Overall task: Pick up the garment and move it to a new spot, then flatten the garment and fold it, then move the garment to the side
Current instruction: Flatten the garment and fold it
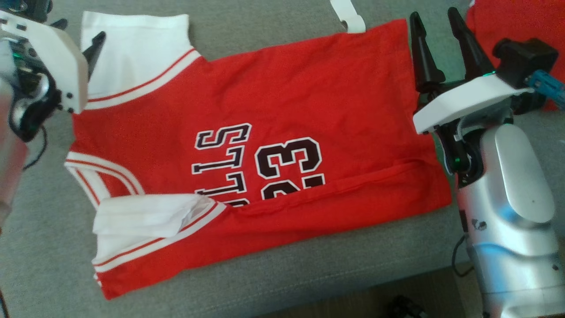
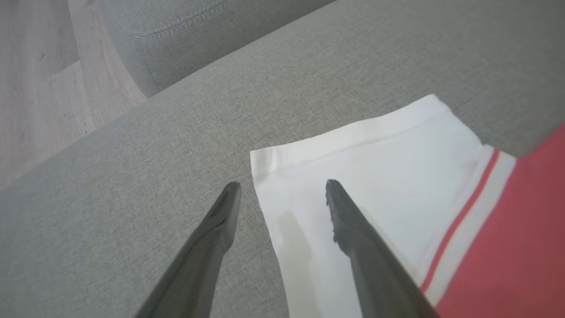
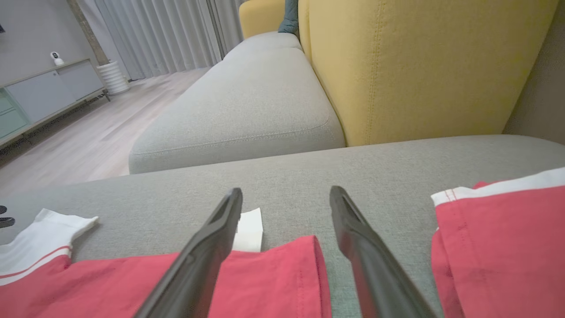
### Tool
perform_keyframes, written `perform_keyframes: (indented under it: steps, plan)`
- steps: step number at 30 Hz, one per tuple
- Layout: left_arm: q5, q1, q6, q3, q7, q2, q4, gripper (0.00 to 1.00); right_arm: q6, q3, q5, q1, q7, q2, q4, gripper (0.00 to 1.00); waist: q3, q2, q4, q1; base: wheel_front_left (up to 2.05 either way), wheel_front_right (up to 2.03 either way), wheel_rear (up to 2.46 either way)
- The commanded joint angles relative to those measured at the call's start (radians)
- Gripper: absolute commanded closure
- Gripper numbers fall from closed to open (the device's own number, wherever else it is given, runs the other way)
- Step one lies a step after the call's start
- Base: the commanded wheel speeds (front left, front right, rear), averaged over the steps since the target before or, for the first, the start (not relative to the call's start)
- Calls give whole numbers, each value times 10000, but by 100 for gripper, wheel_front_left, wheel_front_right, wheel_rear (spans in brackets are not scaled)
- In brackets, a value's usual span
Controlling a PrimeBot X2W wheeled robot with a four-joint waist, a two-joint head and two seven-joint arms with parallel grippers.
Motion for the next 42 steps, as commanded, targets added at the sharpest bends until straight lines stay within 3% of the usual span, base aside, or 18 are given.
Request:
perform_keyframes:
  steps: [1,9,17,22,28,29,30,31,42]
  plan:
    - [-93,-782,14,58,-103,730,34,0,-9,279,91,-320,-163,-15,-228,0,291,1,-284,-4,0,0,0]
    - [-98,-1653,13,-689,-564,947,1395,0,-9,558,187,-616,-270,-15,-55,0,624,1,-584,-4,0,0,0]
    - [-257,-2237,12,-1163,-857,734,2608,0,-9,581,101,-753,-242,-15,-70,0,866,1,-776,-4,0,0,0]
    - [-1192,-2189,12,-1664,-634,517,2500,0,-9,409,-74,-751,-158,-14,10,0,847,1,-745,-4,0,0,0]
    - [-2365,-2126,12,-2382,-400,697,1956,0,-9,274,-185,-823,-81,-14,223,0,725,1,-660,-4,0,0,0]
    - [-2479,-2129,12,-2539,-334,760,1889,16,-9,277,-183,-849,-72,-14,255,0,720,1,-657,-4,0,0,0]
    - [-2593,-2146,12,-2670,-277,827,1853,64,-9,291,-178,-875,-65,-14,283,0,718,1,-653,-4,0,0,0]
    - [-2686,-2175,12,-2776,-252,889,1847,100,-9,315,-171,-897,-61,-14,305,0,717,1,-651,-4,0,0,0]
    - [-2635,-2690,12,-3132,-1999,676,2670,100,-9,-66,-309,-949,80,-19,673,0,343,1,-300,-4,0,0,0]
